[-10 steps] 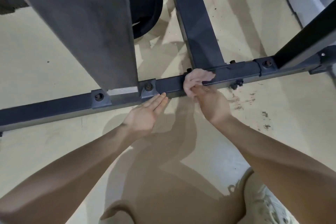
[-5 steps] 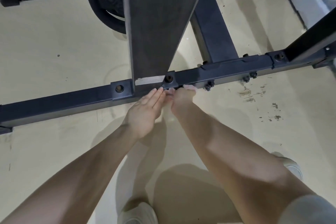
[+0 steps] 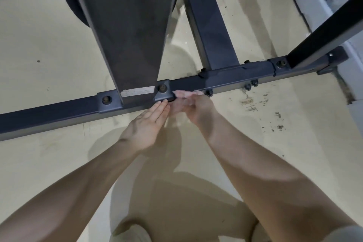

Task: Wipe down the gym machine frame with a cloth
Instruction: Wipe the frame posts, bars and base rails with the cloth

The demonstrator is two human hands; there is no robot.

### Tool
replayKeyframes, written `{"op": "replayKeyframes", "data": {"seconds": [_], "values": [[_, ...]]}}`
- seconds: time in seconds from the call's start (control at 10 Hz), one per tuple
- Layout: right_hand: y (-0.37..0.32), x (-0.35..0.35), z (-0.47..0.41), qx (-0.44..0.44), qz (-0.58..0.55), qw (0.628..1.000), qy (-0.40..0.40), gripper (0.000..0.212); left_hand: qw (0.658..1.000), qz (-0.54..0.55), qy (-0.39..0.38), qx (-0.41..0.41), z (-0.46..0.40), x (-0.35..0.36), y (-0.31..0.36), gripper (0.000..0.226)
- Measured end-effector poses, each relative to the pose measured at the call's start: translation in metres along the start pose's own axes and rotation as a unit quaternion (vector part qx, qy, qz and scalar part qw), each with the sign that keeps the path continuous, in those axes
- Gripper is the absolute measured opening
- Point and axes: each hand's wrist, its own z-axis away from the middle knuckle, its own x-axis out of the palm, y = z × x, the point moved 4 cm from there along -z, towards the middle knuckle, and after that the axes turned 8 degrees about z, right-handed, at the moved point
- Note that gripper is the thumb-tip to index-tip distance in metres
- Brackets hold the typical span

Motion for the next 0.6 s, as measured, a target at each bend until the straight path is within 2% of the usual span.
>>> {"op": "replayKeyframes", "data": {"seconds": [0.1,0.2,0.3,0.4,0.5,0.6], "values": [[-0.035,-0.045,0.008,0.019,-0.004,0.999,0.033,0.015,1.0,0.012,0.006,0.019,-0.01,0.003,0.004,0.079],[-0.085,-0.087,0.027,-0.068,0.173,0.969,0.16,0.014,0.998,0.06,0.004,0.034,-0.03,-0.012,0.036,0.077],[-0.115,-0.119,0.019,-0.248,0.448,0.822,0.249,0.022,0.997,0.037,0.039,0.047,-0.061,-0.011,0.061,0.07],[-0.087,-0.113,-0.01,-0.328,0.717,0.596,0.149,0.042,0.999,0.014,0.035,0.017,-0.094,-0.003,0.077,0.073],[-0.046,-0.106,-0.033,-0.352,0.781,0.514,0.052,0.061,0.999,0.008,0.039,-0.022,-0.109,0.006,0.086,0.071],[-0.065,-0.136,-0.046,-0.339,0.82,0.46,0.046,0.075,0.994,-0.02,0.111,-0.006,-0.109,0.004,0.095,0.062]]}}
